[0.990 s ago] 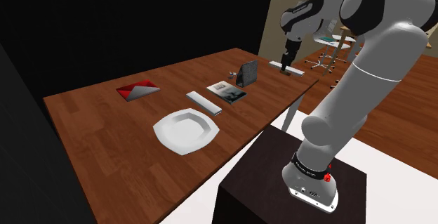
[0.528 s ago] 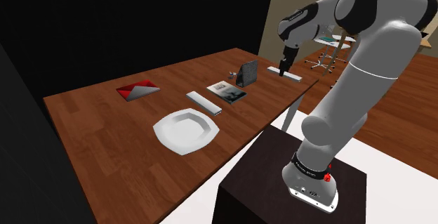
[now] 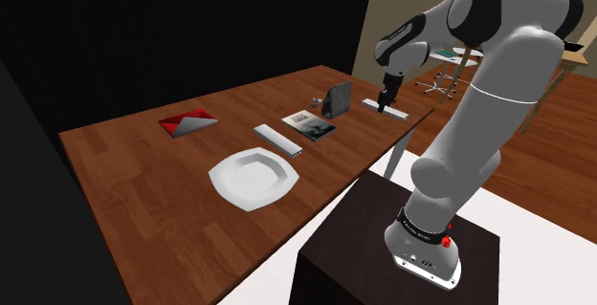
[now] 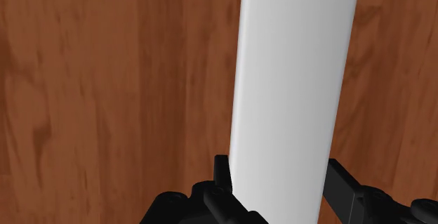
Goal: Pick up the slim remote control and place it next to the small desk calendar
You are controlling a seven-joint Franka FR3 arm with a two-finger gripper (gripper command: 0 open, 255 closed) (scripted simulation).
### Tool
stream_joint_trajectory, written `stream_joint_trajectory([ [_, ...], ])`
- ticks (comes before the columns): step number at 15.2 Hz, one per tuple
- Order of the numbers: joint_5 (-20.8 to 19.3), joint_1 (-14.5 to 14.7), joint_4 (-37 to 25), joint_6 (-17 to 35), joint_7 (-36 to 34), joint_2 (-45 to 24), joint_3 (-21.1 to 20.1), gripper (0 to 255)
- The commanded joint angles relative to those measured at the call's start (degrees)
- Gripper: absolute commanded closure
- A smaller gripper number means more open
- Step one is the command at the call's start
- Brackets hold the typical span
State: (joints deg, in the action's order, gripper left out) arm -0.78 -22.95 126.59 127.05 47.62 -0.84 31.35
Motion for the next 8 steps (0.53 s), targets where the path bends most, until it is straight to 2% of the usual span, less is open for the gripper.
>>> stream_joint_trajectory([
  [1, 0.74, -0.03, 0.57, 1.59, 0.45, -1.14, 0.00, 255],
  [5, 2.03, -0.17, 1.67, 4.29, 1.34, -3.01, -0.06, 255],
  [8, 2.03, -0.18, 1.67, 4.29, 1.34, -3.01, -0.07, 255],
])
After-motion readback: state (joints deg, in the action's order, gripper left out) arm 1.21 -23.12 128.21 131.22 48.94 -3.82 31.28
